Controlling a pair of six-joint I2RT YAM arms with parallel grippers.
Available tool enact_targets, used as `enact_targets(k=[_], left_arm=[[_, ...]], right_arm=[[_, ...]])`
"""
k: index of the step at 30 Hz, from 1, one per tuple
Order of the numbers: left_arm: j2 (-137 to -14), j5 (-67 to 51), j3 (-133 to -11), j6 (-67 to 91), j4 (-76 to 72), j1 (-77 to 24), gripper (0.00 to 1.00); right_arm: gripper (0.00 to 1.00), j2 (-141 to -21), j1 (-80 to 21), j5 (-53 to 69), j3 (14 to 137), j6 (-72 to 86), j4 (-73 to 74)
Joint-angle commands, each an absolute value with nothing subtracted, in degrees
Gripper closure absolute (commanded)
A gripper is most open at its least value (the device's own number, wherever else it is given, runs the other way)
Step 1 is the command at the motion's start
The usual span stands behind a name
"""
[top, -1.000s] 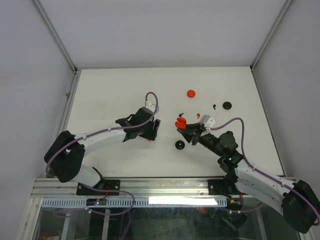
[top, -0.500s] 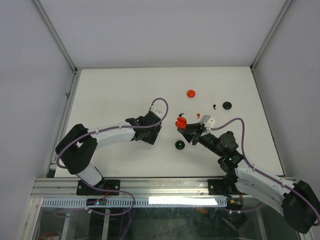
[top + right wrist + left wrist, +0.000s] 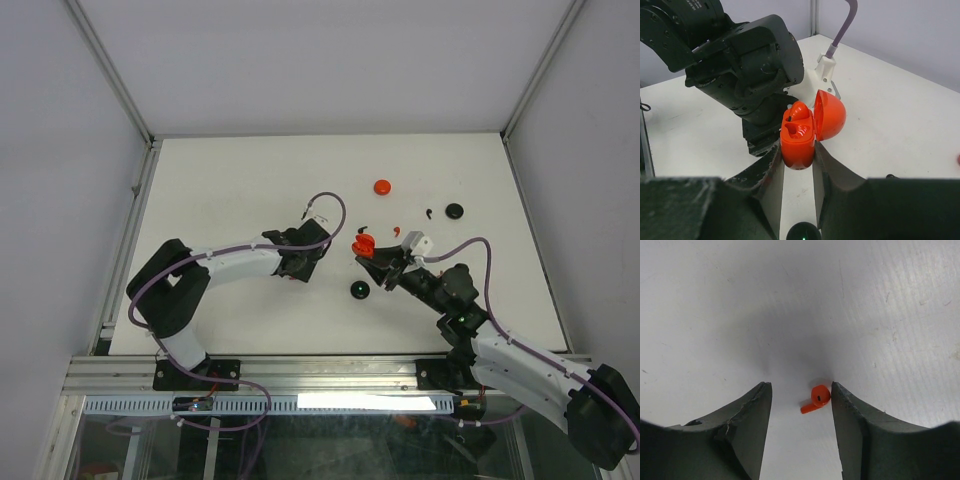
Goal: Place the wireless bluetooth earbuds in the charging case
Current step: Pick up the earbud from the center of the board.
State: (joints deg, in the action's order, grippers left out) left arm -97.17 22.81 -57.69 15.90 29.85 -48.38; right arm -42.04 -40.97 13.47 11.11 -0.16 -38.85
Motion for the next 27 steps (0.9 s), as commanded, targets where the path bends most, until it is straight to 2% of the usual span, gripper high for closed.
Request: enact_targets(k=[1, 12, 14, 17, 27], left_arm=[[-98.3, 26.5, -60.9, 17.4, 31.1, -47.8, 0.50], [-96.1, 20.9, -61.8, 21.7, 32.7, -46.3, 0.51], [-95.7, 19.3, -61.6, 22.0, 32.7, -46.0, 0.56], [-95.8, 16.6, -61.2, 22.9, 32.9, -44.6, 0.69], [-96.2, 11.1, -60.6, 23.7, 33.1, -41.0, 0.69]], right_arm=[[1.00, -40.7, -40.8, 12.3, 11.0, -1.1, -40.6], [1.00, -40.5, -40.7, 12.5, 11.1, -1.0, -40.4], [1.00, -40.5, -40.7, 12.5, 11.0, -0.9, -40.4], [1.00, -40.4, -40.7, 12.5, 11.0, -0.8, -40.4], [1.00, -39.8, -40.7, 12.5, 11.0, -0.7, -40.2]])
